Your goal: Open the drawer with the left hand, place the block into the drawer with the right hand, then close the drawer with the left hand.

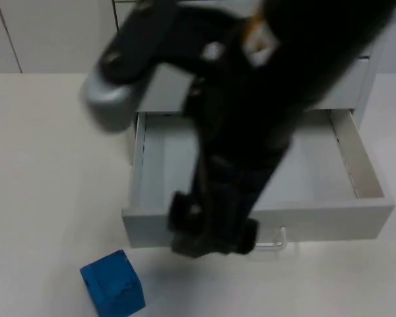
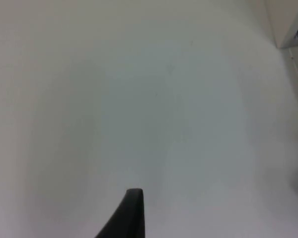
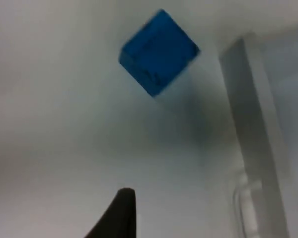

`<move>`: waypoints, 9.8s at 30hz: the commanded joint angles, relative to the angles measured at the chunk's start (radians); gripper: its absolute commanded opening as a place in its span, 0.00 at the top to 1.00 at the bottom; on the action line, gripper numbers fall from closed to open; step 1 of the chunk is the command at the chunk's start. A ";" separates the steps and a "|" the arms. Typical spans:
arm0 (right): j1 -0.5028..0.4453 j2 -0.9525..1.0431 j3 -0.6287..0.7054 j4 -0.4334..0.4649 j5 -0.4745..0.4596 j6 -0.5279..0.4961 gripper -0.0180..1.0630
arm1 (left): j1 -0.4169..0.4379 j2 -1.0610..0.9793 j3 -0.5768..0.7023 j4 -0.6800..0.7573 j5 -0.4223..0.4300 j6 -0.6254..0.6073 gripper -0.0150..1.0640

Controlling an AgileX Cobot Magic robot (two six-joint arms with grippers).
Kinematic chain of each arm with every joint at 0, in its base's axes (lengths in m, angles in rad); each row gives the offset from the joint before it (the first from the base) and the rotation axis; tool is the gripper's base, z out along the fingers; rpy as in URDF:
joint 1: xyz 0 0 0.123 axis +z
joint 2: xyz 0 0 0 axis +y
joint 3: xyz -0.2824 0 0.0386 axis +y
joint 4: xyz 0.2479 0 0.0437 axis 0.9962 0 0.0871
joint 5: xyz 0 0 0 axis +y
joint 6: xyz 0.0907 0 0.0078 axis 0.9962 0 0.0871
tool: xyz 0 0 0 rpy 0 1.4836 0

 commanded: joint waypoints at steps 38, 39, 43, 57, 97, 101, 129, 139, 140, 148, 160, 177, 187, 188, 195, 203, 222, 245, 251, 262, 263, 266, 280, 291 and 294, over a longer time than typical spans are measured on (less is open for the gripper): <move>0.028 0.595 -0.401 0.085 -0.067 -0.559 0.17 | 0.001 -0.008 0.006 0.016 0.000 -0.006 0.01; 0.028 0.595 -0.401 0.085 -0.068 -0.559 0.23 | 0.001 -0.008 0.006 0.016 0.000 -0.006 0.01; 0.028 0.575 -0.404 0.081 -0.067 -0.557 0.53 | 0.001 -0.008 0.006 0.016 0.000 -0.006 0.01; -0.003 0.243 -0.404 0.148 0.088 -0.212 0.98 | 0.001 -0.008 0.006 0.018 -0.005 -0.006 0.01; -0.245 0.046 0.262 -0.754 -0.419 1.275 0.98 | 0.001 -0.008 0.006 0.011 -0.006 -0.006 0.01; -0.245 0.111 0.262 -0.952 -0.434 1.508 0.98 | 0.001 -0.008 0.006 0.011 -0.006 -0.006 0.01; -0.245 0.250 0.259 -1.359 -0.441 2.038 0.27 | 0.001 -0.008 0.006 0.011 -0.009 -0.006 0.01; -0.243 -0.070 0.285 -0.731 -0.429 1.450 0.27 | 0.001 -0.008 0.006 0.011 -0.009 -0.006 0.01; -0.243 -0.108 0.301 -0.670 -0.417 1.385 0.27 | 0.001 -0.008 0.006 0.011 -0.009 -0.006 0.01; -0.243 -0.329 0.417 -0.450 -0.317 1.127 0.27 | 0.001 -0.008 0.006 0.011 -0.009 -0.006 0.01; -0.295 -0.422 0.530 -0.340 -0.301 1.026 0.27 | 0.001 -0.008 0.006 0.011 -0.009 -0.006 0.01; -0.967 -0.422 0.530 0.156 -0.152 0.393 0.27 | 0.001 -0.008 0.006 0.006 -0.007 -0.008 0.01; -1.092 -0.422 0.530 0.297 -0.032 0.176 0.27 | 0.001 -0.008 0.006 0.006 -0.007 -0.008 0.01; -1.092 -0.424 0.530 0.315 -0.031 0.157 0.27 | 0.001 -0.008 0.006 0.006 -0.007 -0.008 0.01; -1.092 -0.540 0.530 0.252 -0.031 0.146 0.27 | 0.001 -0.008 0.006 -0.001 -0.007 -0.006 0.01; -1.110 -0.727 0.530 0.254 -0.018 0.158 0.27 | 0.001 -0.008 0.006 -0.006 -0.007 0.003 0.01; -1.266 -0.943 0.530 0.310 0.061 0.120 0.27 | 0.001 -0.005 0.006 -0.209 -0.007 0.208 0.14; -1.266 -1.124 0.670 0.320 0.007 0.120 0.27 | -0.103 0.258 -0.213 -0.393 -0.028 0.459 0.99; -1.266 -1.124 0.670 0.320 -0.031 0.120 0.27 | -0.311 0.384 -0.219 -0.213 -0.122 0.370 0.99; -1.266 -1.124 0.670 0.320 -0.055 0.120 0.27 | -0.649 0.656 -0.219 0.306 -0.283 0.062 0.99; -1.266 -1.124 0.670 0.320 -0.055 0.120 0.27 | -0.669 0.686 -0.219 0.319 -0.303 0.062 0.99; -1.266 -1.124 0.670 0.320 -0.057 0.120 0.27 | -0.713 0.756 -0.219 0.353 -0.366 0.060 0.99; -1.266 -1.120 0.670 0.309 -0.088 0.120 0.27 | -0.909 1.124 -0.219 1.059 -0.451 -0.492 0.99; -1.266 -1.120 0.670 0.303 -0.112 0.124 0.27 | -0.955 1.220 -0.219 1.155 -0.442 -0.672 0.99; -1.266 -1.120 0.670 0.303 -0.112 0.126 0.27 | -0.969 1.220 -0.219 1.141 -0.440 -0.672 0.99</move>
